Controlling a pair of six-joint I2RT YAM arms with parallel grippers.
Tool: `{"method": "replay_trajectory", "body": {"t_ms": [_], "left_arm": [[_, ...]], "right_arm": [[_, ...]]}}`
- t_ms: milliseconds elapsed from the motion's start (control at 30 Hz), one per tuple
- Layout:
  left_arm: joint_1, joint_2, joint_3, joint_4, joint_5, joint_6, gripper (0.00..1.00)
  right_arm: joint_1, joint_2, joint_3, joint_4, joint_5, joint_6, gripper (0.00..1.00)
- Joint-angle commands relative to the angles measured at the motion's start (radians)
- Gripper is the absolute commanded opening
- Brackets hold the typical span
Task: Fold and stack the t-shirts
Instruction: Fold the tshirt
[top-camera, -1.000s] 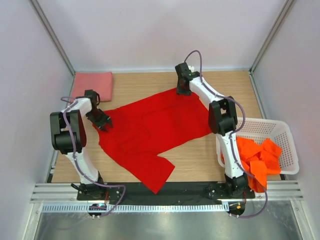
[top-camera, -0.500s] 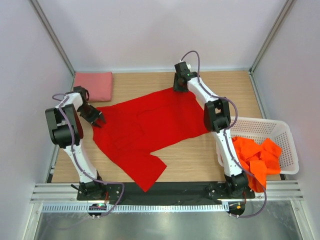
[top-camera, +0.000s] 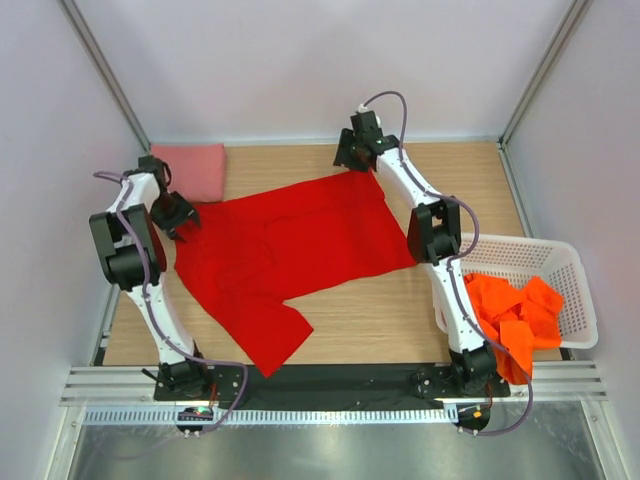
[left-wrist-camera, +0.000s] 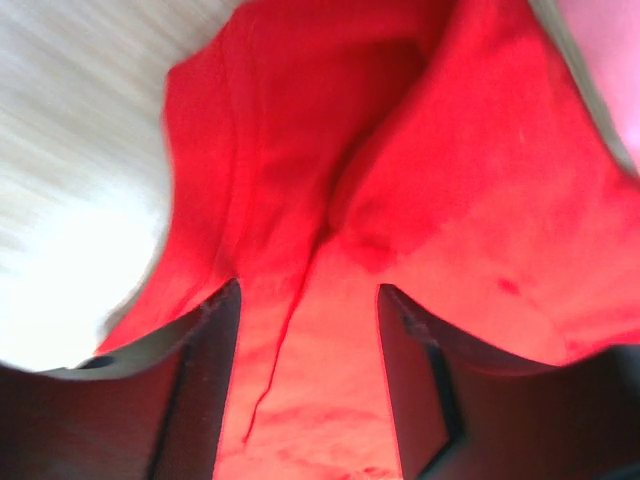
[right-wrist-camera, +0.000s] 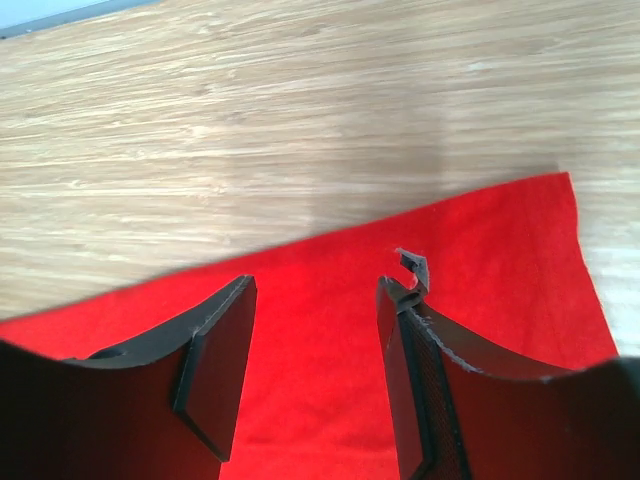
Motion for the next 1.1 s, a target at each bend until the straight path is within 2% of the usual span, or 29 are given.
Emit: {"method": "replay_trajectory", "body": {"t_ms": [0, 167, 333, 433, 467, 567, 600, 667, 867, 1000, 1067], "left_arm": [[0.006, -0.197, -0.042, -0.025, -0.022, 0.003, 0.59], [-0.011, -0.455, -0.253, -0.034, -0.014, -0.017, 0.63], [-0.12, -0.713, -0.449, -0.09, -0.029, -0.069, 0.61], [-0.252, -0.884, -0.589, -0.123, -0.057, -0.164, 0.58], [-0.328, -0.971, -0.63, -0.131, -0.059, -0.197, 0.57], [-0.439, -1.119, -0.761, -0.172, -0.108, -0.323, 0.54], [-0.463, -1.145, -0.789, -0.185, -0.124, -0.349, 0.49], [-0.538, -1.208, -0.867, -0.218, -0.141, -0.443, 0.47], [-0.646, -1.226, -1.014, -0.174, -0.131, -0.61, 0.47], [-0.747, -1.118, -1.034, -0.128, -0.16, -0.663, 0.49], [-0.755, -1.089, -1.062, -0.072, -0.148, -0.678, 0.5]], "right_arm": [[-0.014, -0.136, 0.015, -0.042, -0.001, 0.011, 0.59], [-0.022, -0.32, -0.106, -0.187, 0.043, -0.004, 0.59], [-0.02, -0.475, -0.315, -0.262, 0.016, -0.001, 0.63], [-0.011, -0.596, -0.48, -0.252, -0.042, -0.028, 0.63], [-0.009, -0.631, -0.526, -0.24, -0.048, -0.035, 0.63], [-0.006, -0.76, -0.709, -0.202, -0.058, -0.045, 0.63], [-0.003, -0.788, -0.796, -0.187, -0.062, -0.047, 0.63], [-0.002, -0.859, -0.869, -0.156, -0.073, -0.047, 0.64], [0.007, -0.965, -1.053, -0.134, -0.095, -0.05, 0.63], [0.009, -0.994, -1.116, -0.119, -0.099, -0.056, 0.63], [0.008, -0.995, -1.125, -0.119, -0.096, -0.062, 0.63]]}}
